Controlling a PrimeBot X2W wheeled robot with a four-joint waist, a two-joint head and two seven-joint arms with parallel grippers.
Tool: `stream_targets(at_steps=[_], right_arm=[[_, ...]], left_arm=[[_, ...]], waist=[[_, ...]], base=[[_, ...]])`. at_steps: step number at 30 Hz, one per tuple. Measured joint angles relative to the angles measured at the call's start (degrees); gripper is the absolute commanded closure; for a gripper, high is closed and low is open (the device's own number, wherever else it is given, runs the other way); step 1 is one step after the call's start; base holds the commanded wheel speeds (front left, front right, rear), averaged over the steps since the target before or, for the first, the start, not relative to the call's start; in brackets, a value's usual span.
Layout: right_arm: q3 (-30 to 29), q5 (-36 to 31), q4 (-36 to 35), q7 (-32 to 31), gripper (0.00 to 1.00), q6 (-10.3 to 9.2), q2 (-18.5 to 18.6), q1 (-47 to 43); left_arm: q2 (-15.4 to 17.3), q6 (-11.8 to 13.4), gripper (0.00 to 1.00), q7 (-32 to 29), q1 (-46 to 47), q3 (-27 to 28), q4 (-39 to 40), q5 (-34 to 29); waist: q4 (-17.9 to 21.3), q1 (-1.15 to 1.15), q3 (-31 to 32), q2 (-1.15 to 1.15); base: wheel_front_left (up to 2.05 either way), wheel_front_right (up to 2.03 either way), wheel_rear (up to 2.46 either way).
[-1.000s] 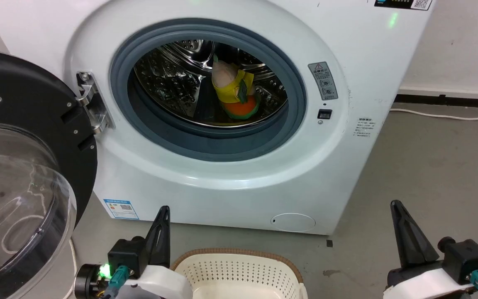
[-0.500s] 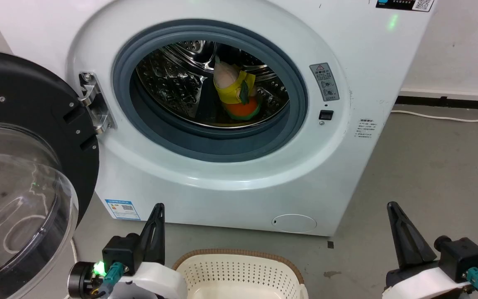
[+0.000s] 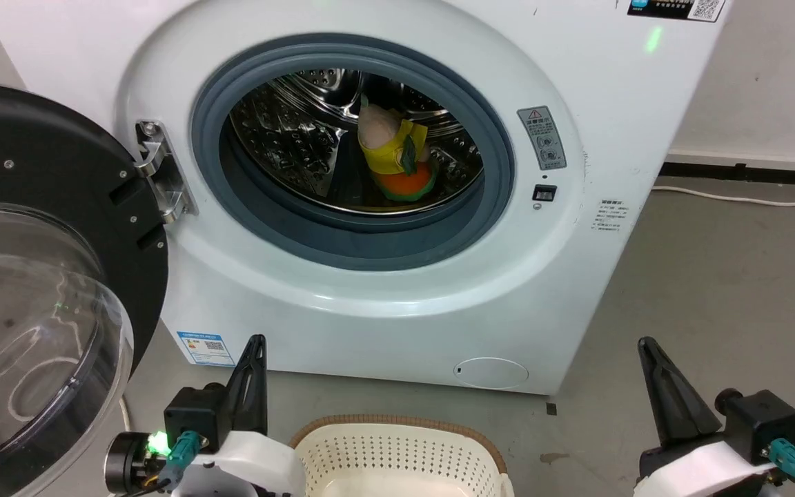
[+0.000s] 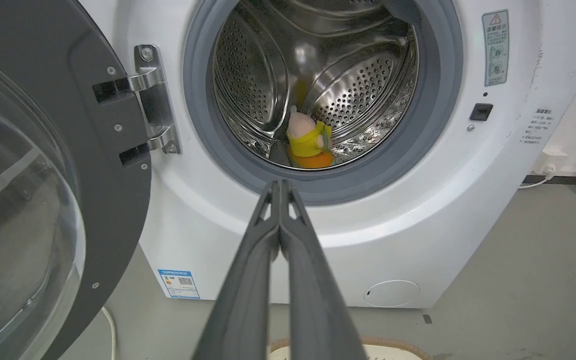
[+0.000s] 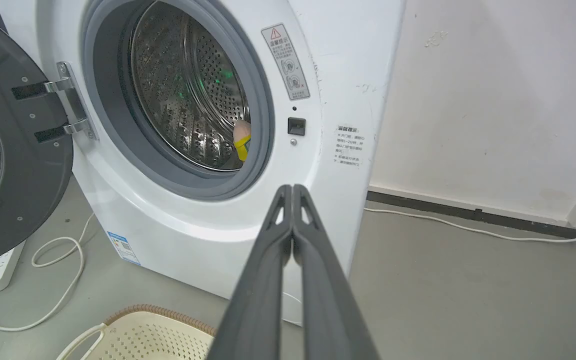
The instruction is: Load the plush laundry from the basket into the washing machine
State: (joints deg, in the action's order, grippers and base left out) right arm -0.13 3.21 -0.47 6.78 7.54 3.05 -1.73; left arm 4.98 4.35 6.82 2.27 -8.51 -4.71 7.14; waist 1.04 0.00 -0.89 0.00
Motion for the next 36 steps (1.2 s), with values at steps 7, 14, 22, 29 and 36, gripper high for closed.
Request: stream_targets(at_steps=[7,14,22,29,36], right_arm=[[0.01,-0.35,0.03,-0.74,1.0,0.0,0.0,0.16],[0.03,-0.75,0.04,-1.64,1.0,0.0,0.0,0.22],[0.08,-1.18,0.09,-2.57,1.0,0.0,0.0,0.24],[0.08,-1.35,0.11,-3.32,1.0,0.0,0.0,0.25],[0.09,-1.77,0.15,-4.17,1.0,0.0,0.0,0.58]], left_arm=[[-0.23,-0.49,1.0,-0.83,-0.07,0.86,0.59,-0.62],[-0.44,-1.01,1.0,-1.67,-0.5,2.0,1.07,-1.52],[-0.66,-1.59,1.0,-2.37,-0.91,3.11,1.62,-2.5],[-0.8,-2.1,1.0,-3.35,-0.95,4.08,2.24,-3.48],[-1.03,-2.58,1.0,-4.25,-0.97,5.15,2.76,-4.08]], waist=[[-0.13,0.0,0.11,0.0],[-0.26,0.0,0.22,0.0],[-0.4,0.0,0.34,0.0],[-0.53,0.0,0.45,0.0],[-0.66,0.0,0.56,0.0]], base=[[0.0,0.0,0.0],[0.0,0.0,0.0],[0.0,0.0,0.0],[0.0,0.0,0.0],[0.0,0.0,0.0]])
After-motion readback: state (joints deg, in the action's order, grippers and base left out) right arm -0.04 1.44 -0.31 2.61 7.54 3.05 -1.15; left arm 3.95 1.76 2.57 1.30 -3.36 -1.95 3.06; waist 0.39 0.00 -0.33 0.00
